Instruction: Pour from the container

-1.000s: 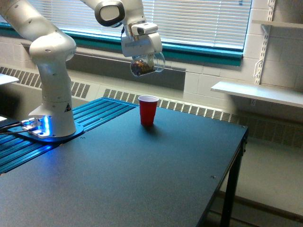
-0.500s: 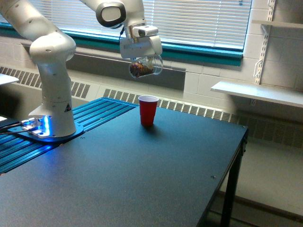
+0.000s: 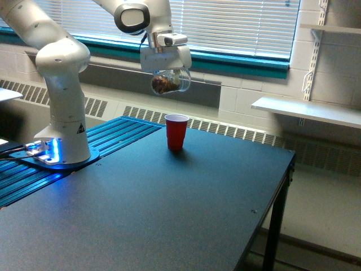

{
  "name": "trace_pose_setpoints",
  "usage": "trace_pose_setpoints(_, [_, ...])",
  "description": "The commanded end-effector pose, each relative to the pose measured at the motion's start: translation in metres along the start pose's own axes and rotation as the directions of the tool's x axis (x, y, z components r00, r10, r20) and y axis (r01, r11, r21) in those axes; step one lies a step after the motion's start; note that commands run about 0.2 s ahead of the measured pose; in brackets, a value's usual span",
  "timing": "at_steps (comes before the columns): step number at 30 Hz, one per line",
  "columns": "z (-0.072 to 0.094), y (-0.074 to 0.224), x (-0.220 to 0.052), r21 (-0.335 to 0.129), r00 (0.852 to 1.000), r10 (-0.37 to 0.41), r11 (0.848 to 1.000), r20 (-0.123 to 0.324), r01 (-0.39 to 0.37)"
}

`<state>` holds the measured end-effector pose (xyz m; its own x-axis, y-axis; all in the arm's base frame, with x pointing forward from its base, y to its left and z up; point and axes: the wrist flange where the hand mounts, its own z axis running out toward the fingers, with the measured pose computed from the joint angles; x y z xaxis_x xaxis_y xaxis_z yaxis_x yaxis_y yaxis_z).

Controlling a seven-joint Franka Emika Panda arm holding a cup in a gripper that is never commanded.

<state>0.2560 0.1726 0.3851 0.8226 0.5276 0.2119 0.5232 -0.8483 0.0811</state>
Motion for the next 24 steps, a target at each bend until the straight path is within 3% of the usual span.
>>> trace_pose_setpoints(1, [0.012, -0.006, -0.012, 0.002, 0.999, -0.032, 0.999, 0.041, 0.032])
trace_pose_setpoints(24, [0.028, -0.02, -0.016, 0.0, 0.989, -0.09, 0.996, 0.115, 0.091])
